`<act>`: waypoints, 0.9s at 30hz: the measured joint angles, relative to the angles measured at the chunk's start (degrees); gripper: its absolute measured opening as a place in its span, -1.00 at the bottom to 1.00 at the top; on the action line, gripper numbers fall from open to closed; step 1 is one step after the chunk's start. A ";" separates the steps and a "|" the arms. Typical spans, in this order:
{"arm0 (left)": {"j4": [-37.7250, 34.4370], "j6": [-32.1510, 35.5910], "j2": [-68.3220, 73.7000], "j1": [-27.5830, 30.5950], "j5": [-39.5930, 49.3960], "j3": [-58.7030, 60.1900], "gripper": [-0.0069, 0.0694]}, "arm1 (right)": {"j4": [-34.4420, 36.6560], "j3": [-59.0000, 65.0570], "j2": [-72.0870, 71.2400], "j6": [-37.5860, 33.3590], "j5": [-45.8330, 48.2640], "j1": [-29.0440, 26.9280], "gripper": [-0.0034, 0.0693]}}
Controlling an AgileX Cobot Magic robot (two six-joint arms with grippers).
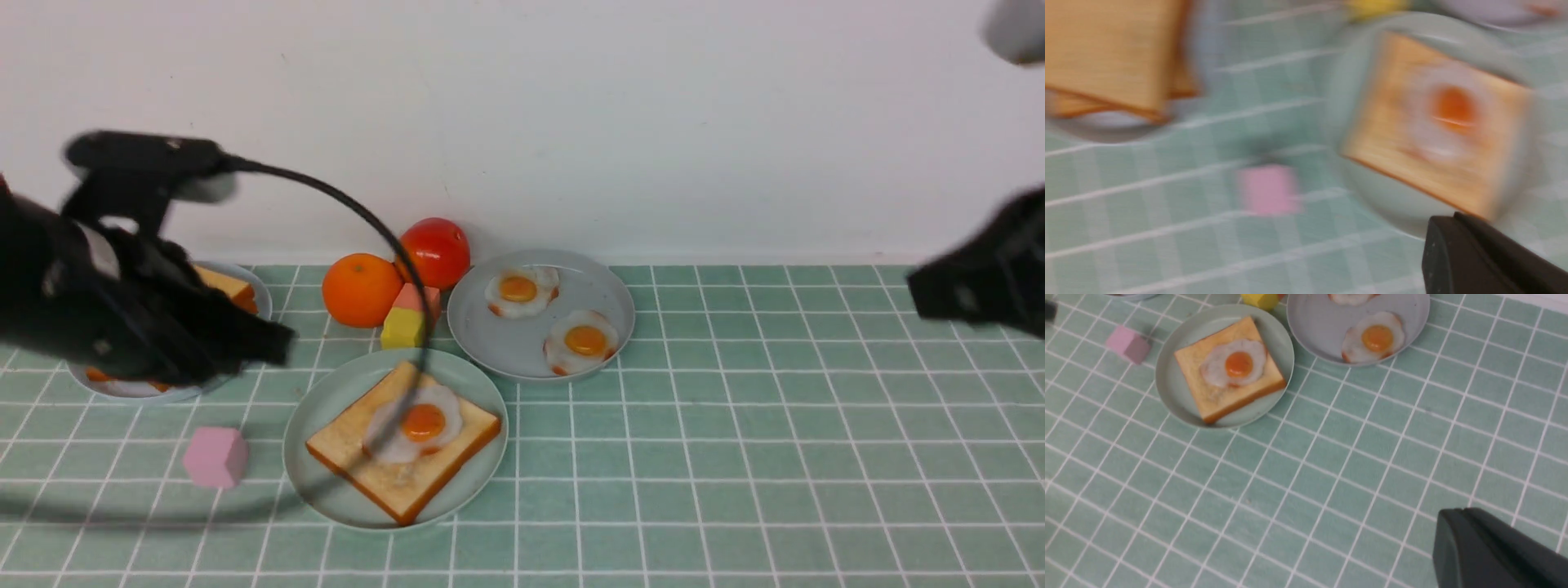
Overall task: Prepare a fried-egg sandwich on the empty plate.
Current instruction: Use the left arm to grab a slice of bread
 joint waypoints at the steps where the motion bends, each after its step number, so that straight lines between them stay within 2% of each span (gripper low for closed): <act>1: -0.84 2.08 1.86 2.98 -0.43 -1.12 -0.85 | 0.00 0.98 -0.91 0.00 -0.08 0.00 -0.91; 5: -2.07 8.27 9.23 10.29 -4.59 -4.82 -0.85 | -0.17 3.79 -3.12 -0.81 -0.35 0.00 -0.91; 9: -1.38 12.87 15.28 11.93 -7.61 -7.32 -0.77 | -0.17 4.33 -3.37 -1.20 -0.70 0.00 -0.91; 12: -0.25 15.43 19.21 12.00 -9.11 -8.89 -0.58 | -0.11 4.33 -3.37 -1.52 -0.82 0.00 -0.91; 15: 3.01 16.25 23.92 12.00 -12.96 -9.93 -0.19 | -0.06 4.33 -3.37 -1.52 -0.88 0.00 -0.90; 17: 4.86 16.25 25.76 12.00 -14.79 -10.04 -0.01 | 0.20 4.33 -3.37 -1.52 -0.74 0.00 -0.89; 20: 7.01 16.25 29.03 12.00 -17.24 -10.22 0.17 | 0.90 4.33 -3.37 -1.52 -0.13 0.00 -0.89; 23: 8.14 16.25 31.67 12.00 -18.56 -10.22 0.23 | 2.41 4.33 -3.37 -1.20 0.57 0.00 -0.89; 27: 8.57 16.27 33.19 12.00 -18.99 -10.40 0.16 | 4.40 4.33 -3.37 -1.20 0.63 0.00 -0.88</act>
